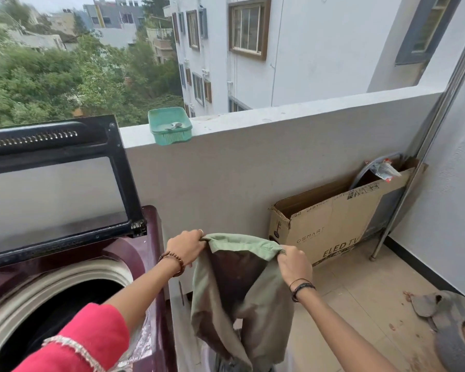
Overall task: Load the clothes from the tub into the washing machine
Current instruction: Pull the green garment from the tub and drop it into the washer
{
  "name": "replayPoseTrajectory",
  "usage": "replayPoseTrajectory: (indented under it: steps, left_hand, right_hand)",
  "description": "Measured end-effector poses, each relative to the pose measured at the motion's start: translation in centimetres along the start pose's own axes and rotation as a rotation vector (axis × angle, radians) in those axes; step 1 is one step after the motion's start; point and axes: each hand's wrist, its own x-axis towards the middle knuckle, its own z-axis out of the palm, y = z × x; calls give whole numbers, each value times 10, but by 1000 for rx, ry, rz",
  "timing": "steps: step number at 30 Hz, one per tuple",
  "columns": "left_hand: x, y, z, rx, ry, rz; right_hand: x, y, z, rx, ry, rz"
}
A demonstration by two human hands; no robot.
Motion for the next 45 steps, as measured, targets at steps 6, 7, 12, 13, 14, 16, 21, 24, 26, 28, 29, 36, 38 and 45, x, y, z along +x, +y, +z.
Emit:
replayPoseTrajectory:
  steps: [6,7,12,13,14,16,21,24,26,28,29,36,38,45]
  left_hand:
    - [-13,14,-40,-629,-10,-72]
    - [-16,17,-51,-674,25,-58]
    - [-34,21,-120,-897,247,-9]
    - [-38,19,-136,-934,294,-4]
    - [-41,17,-152,-961,334,5]
    - [-49,8,-186,-992,409,34]
    - [-69,-22,-261,-1038,537,94]
    - [-79,-44,-303,-1083,579,164]
    - [-88,-62,-332,-1074,635,209]
    - [-98,-78,-360,-1031,723,249]
    - [-101,-86,-372,-1013,763,268]
    - [-130,-149,-439,-908,883,322]
    - [-136,-165,-452,-872,879,372]
    - [-166,-177,-496,-706,1226,298]
  right_hand:
    - [13,-41,-34,260,99,-35]
    - [15,-52,-44,308,108,-64]
    - [19,-117,-97,437,184,-256]
    - [20,-132,-107,456,198,-318]
    - [21,-146,-116,464,215,-384]
    - [24,-179,-131,478,228,-496]
    - [21,-263,-154,622,232,-556]
    - [8,-314,-166,684,210,-590]
    - [1,-349,-172,759,207,-584]
    - [-2,-385,-177,837,204,-582]
    - [-3,-401,-181,860,196,-580]
    - [-31,-517,-193,924,124,-630]
    - [-41,-541,-195,897,98,-650]
    - [-73,-612,-215,1205,-103,-693]
